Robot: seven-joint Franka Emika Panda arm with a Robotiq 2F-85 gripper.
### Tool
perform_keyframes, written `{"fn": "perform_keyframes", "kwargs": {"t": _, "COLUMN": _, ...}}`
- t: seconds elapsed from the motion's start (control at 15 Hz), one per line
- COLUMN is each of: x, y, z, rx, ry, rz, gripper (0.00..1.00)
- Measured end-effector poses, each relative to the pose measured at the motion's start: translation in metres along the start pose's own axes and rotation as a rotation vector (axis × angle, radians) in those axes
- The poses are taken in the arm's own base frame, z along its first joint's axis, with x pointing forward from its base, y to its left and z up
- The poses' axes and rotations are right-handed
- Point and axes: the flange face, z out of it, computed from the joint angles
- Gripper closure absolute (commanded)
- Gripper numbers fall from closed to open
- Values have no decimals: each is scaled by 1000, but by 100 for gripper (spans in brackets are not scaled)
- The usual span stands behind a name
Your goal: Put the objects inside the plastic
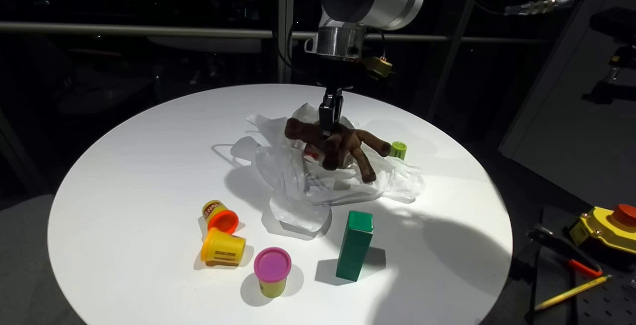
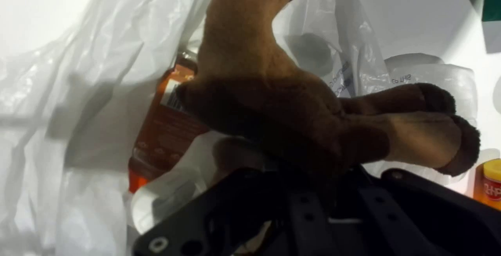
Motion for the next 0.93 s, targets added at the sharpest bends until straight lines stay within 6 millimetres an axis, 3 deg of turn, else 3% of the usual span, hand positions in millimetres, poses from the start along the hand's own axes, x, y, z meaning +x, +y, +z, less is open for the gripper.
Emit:
{"fn": "perform_keyframes", "kwargs": {"t": 0.27, "x": 11, "y": 10, "z": 6, "rx": -61, "ry": 31, "rz": -29, "gripper": 93}}
{"fn": "perform_keyframes", "kwargs": {"t": 0.93, "x": 14, "y": 20, "z": 26, "rx": -187, "ry": 35, "rz": -112, "gripper": 92}}
